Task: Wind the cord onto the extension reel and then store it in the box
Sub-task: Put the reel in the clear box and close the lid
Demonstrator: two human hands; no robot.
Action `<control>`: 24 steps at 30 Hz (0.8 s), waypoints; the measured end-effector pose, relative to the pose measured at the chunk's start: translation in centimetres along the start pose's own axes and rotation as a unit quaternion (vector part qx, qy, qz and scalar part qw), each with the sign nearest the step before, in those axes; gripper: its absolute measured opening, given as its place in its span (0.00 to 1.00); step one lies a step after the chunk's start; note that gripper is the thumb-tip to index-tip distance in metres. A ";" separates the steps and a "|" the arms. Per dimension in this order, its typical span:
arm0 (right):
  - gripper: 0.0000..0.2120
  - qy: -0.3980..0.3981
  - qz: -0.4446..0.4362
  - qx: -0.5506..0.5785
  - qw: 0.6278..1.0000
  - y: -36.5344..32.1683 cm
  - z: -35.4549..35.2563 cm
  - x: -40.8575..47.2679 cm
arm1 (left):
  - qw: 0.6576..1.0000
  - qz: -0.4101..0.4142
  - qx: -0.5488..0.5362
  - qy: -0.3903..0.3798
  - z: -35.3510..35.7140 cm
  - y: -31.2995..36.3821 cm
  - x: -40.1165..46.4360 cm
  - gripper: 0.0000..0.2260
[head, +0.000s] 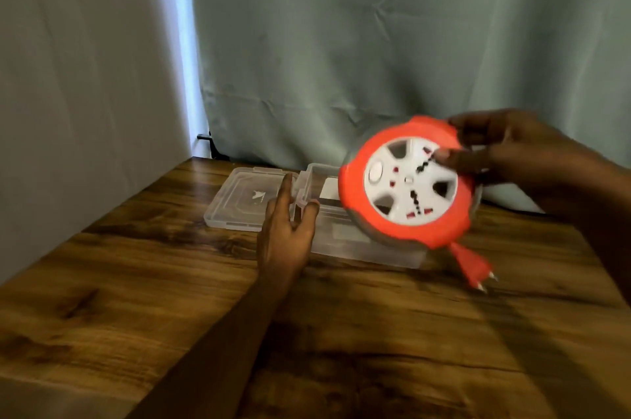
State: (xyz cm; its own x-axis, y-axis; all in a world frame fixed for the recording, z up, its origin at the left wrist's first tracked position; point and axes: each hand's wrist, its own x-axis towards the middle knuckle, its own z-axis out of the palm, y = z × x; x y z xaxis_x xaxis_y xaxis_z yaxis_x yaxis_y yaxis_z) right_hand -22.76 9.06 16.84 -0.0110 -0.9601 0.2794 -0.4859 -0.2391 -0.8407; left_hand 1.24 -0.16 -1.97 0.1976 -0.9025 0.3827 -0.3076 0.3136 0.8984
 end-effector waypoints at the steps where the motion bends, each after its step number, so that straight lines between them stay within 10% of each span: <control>1: 0.27 0.022 -0.032 -0.011 0.999 -1.1 -0.6 1.1 | 1.000 0.002 0.009 0.000 0.1 0.1 -0.1 0.29; 10: 0.26 -0.026 -0.133 -0.197 0.971 -1.2 3.0 11.3 | 0.999 0.023 0.043 -0.001 0.0 0.6 -0.5 0.23; 24: 0.21 -0.081 0.092 -0.056 0.991 9.6 7.0 11.8 | 0.998 0.057 0.035 0.005 0.1 1.1 -1.0 0.21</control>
State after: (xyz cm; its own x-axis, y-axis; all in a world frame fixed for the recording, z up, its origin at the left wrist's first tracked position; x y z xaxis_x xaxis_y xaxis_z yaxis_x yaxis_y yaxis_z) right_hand -21.48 -5.55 8.82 0.0277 -0.9988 0.0405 -0.5828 -0.0490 -0.8111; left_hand 0.56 1.09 -1.39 0.1662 -0.8591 0.4841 -0.3921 0.3929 0.8318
